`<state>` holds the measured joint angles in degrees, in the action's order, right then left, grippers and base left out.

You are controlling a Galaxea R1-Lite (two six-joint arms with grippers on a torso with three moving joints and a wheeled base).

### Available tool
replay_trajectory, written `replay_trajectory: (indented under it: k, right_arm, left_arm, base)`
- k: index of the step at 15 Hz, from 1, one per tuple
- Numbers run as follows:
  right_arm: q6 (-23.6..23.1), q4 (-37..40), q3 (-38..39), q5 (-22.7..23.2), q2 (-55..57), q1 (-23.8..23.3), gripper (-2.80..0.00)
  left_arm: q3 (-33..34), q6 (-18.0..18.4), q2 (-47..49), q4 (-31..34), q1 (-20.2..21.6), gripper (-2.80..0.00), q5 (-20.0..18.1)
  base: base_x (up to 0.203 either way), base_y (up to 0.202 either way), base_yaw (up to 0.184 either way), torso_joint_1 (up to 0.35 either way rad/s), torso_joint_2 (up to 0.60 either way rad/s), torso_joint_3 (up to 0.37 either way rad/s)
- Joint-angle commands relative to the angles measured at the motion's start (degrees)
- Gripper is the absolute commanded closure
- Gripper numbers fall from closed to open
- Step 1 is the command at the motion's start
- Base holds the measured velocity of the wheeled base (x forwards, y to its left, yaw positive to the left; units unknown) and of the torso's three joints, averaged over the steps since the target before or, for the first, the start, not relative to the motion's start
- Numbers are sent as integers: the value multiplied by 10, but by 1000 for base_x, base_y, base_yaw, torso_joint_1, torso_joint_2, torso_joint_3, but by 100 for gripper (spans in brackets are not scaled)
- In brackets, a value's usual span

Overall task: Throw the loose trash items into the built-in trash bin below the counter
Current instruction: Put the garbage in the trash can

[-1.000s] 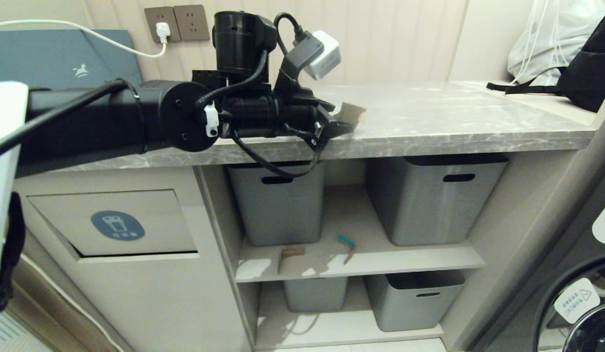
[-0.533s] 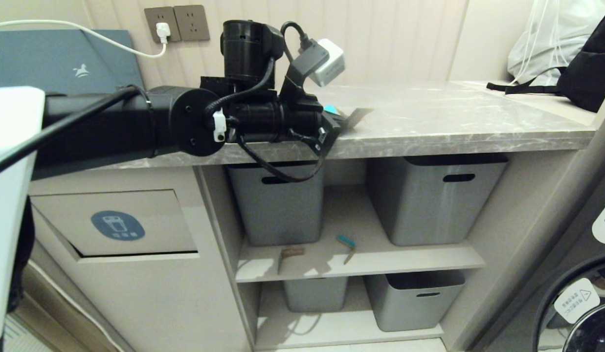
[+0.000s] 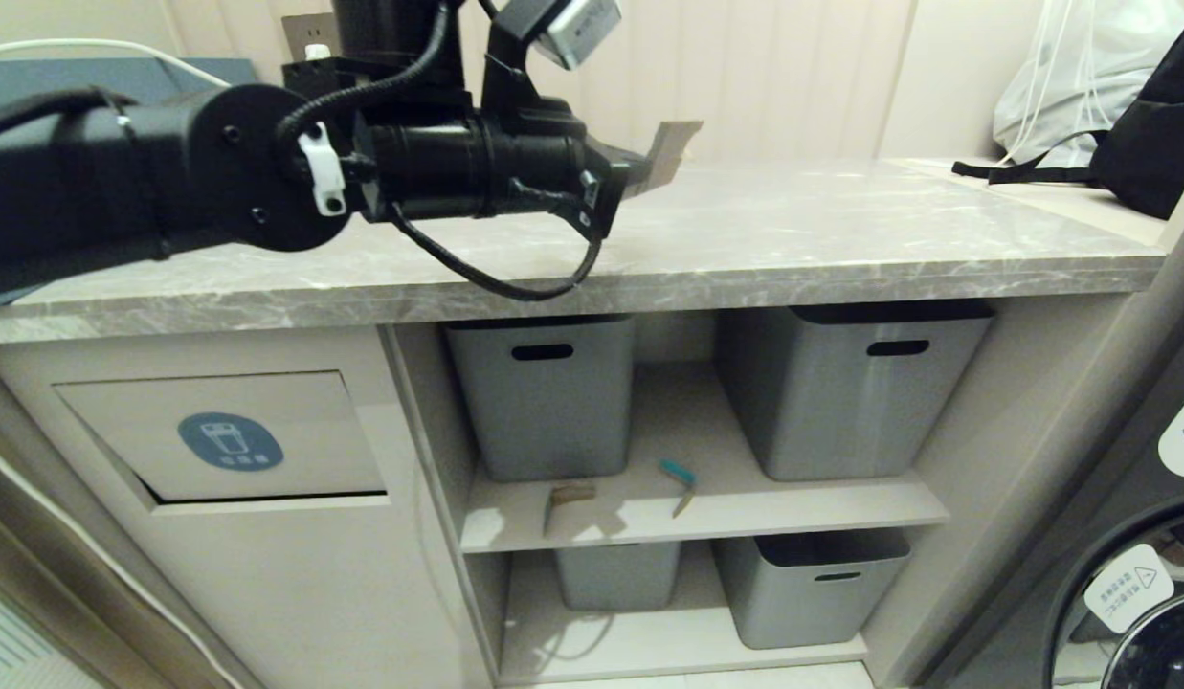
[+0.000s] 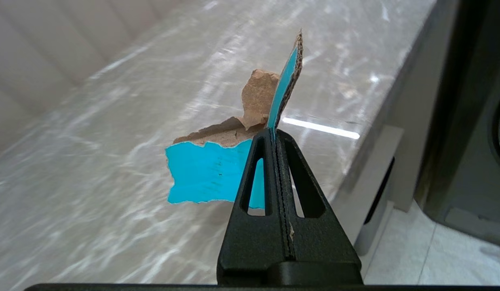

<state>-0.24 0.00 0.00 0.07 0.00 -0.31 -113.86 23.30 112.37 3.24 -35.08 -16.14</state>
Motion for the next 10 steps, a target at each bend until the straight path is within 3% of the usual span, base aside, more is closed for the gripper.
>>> replay_trajectory:
  k: [1,5,10]
  right_arm:
    - [0,0,0,0,0,0,0]
    - [0,0,0,0,0,0,0]
    - [0,0,0,0,0,0,0]
  left_arm:
    - [1,-4,-33,-1,10,0,-1]
    - [2,-29,-80,-12,33,0,2]
    - [57,-118,-189,0,46,0,101]
  base:
    - [0,0,0,0,0,0]
    - [0,0,0,0,0,0]
    - [0,0,0,0,0,0]
